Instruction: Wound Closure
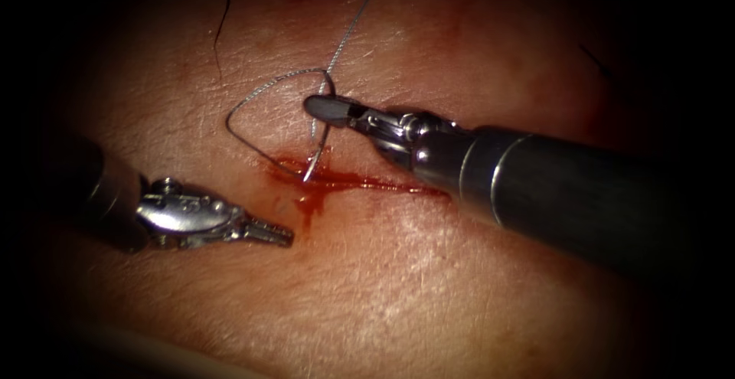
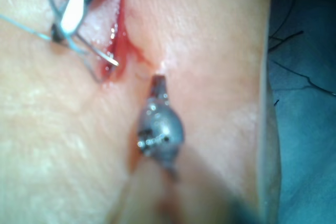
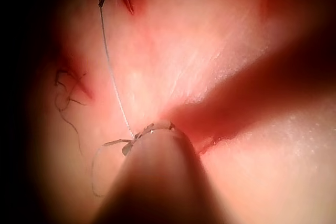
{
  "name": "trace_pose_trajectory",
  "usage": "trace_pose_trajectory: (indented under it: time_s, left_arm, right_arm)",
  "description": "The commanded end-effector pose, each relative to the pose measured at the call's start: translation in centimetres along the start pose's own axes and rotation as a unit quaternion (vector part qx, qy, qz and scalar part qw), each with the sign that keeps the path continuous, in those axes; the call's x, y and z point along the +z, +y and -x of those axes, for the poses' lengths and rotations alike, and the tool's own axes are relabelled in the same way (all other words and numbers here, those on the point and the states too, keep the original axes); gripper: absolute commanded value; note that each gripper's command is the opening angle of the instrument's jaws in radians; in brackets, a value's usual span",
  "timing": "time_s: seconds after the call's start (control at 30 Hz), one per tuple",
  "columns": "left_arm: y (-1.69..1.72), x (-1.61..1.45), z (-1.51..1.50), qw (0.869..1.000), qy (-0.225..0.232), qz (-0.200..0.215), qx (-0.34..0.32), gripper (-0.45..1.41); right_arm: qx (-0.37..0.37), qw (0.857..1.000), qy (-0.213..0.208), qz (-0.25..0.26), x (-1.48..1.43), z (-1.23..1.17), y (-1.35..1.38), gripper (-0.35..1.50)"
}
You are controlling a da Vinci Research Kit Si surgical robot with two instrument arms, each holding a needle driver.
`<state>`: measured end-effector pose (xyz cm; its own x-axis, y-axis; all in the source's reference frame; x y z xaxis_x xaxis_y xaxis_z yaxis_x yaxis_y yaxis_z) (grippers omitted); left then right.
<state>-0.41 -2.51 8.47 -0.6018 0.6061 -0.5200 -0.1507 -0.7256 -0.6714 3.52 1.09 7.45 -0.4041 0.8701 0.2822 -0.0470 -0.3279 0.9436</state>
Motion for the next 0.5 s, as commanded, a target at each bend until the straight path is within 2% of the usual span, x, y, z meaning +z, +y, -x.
trace_pose_trajectory:
  time_s: [0.03, 0.37, 0.5]
  left_arm:
    - [0.05, 0.05, 0.10, 1.000, -0.001, 0.001, -0.002, -0.42]
    - [0.05, 0.05, 0.09, 1.000, -0.001, 0.002, -0.002, -0.43]
    - [0.05, 0.05, 0.10, 1.000, -0.001, 0.002, -0.002, -0.45]
  right_arm:
    - [0.008, 1.000, -0.006, -0.003, 0.10, 0.08, 0.07, -0.35]
    - [0.072, 0.997, -0.009, -0.008, 0.13, 0.16, 0.08, -0.35]
    - [0.074, 0.997, -0.008, -0.009, 0.14, 0.16, 0.08, -0.35]
